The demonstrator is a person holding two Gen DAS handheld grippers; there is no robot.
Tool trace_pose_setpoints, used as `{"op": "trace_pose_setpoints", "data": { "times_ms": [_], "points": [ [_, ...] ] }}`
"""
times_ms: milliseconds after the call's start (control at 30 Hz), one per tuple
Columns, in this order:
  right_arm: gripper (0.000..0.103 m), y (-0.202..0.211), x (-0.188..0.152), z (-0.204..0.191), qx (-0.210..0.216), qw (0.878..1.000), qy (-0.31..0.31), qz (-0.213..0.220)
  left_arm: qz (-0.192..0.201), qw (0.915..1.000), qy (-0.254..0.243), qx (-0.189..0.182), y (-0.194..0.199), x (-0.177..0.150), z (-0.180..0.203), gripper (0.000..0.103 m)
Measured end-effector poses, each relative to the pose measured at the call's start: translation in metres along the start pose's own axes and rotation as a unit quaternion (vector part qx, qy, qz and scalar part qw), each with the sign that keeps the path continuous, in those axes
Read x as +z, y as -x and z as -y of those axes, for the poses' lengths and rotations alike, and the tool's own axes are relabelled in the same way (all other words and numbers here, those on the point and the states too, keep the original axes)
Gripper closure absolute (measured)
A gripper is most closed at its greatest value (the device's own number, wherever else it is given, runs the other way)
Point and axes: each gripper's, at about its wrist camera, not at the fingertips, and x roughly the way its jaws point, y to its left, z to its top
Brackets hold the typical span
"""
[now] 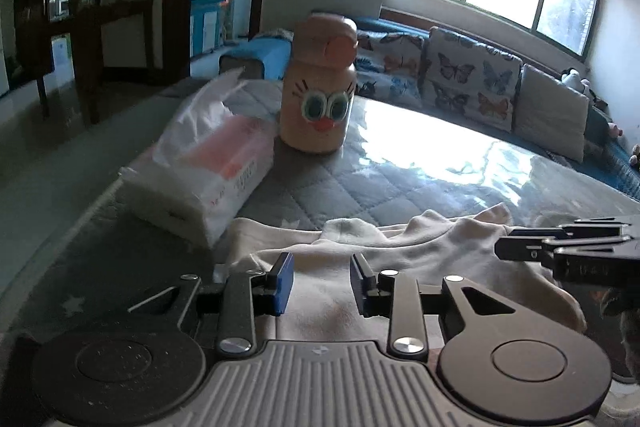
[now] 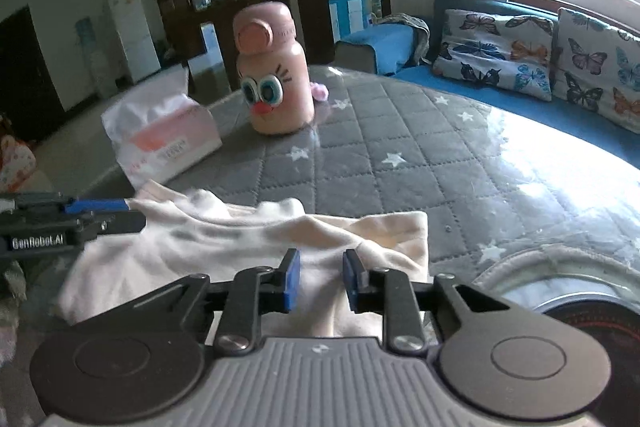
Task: Fold clothes
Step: 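Lower the sweatshirt onto the table and open both grippers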
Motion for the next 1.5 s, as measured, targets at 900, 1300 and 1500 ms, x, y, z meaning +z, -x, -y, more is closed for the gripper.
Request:
{"op": "trace_pose_setpoints", "data": {
  "times_ms": [900, 1300, 1500],
  "points": [
    [0.041, 0.009, -0.006, -0.026, 0.002, 0.999, 0.046, 0.006, 0.014, 0.9987, -0.019, 0.045, 0.018, -0.01, 0.0, 0.007],
    [0.043, 0.059, -0.048, -0.037, 0.001, 0.998, 0.055, 0.019, 0.023, 0.9971, -0.044, 0.058, 0.049, -0.047, 0.012, 0.002],
    [0.045, 0.051, -0.059, -0.031, -0.006, 0.999, 0.037, 0.016, 0.009, 0.9961, -0.044, 0.076, 0.039, -0.055, 0.009, 0.002]
  ]
}}
